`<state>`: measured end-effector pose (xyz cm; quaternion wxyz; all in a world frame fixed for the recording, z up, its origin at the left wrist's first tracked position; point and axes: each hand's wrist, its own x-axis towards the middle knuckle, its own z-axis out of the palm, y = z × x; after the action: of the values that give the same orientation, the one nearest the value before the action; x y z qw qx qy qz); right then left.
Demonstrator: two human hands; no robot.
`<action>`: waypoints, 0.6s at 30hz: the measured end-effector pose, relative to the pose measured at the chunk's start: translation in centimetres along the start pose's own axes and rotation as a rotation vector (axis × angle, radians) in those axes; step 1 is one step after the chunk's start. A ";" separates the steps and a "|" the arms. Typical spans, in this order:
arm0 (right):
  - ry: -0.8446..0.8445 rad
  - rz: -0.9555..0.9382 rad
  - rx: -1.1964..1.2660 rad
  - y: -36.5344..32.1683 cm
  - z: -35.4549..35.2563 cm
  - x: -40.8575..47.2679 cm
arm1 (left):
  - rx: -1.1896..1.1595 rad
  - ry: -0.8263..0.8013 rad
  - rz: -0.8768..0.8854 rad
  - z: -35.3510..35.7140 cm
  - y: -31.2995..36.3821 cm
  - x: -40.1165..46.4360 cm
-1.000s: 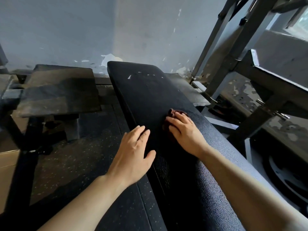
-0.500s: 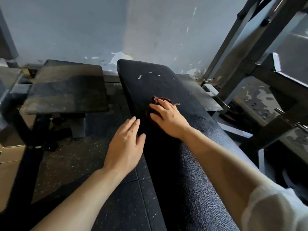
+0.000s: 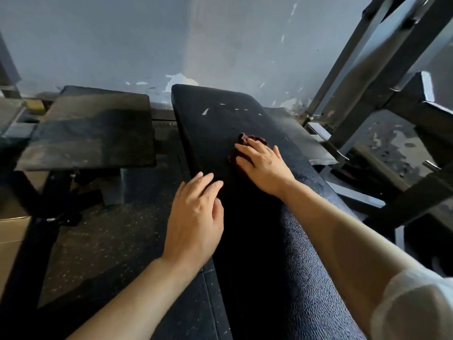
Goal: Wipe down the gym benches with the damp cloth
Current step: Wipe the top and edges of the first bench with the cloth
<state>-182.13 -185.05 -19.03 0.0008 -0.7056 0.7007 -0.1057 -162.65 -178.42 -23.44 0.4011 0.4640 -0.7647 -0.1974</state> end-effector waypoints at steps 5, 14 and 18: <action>0.018 0.125 -0.030 1.5 0.0 1.4 | 0.085 0.008 0.010 0.7 0.0 -0.1; -0.013 0.183 0.004 8.0 -1.7 -1.9 | 0.135 -0.023 0.054 0.7 -0.3 0.2; -0.002 0.297 -0.006 7.7 -1.6 -1.1 | 0.195 -0.054 0.091 0.7 -0.2 0.4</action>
<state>-190.02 -183.90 -18.76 0.0152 -0.5941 0.7978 -0.1015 -163.26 -178.94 -23.80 0.3417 0.4601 -0.8112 -0.1159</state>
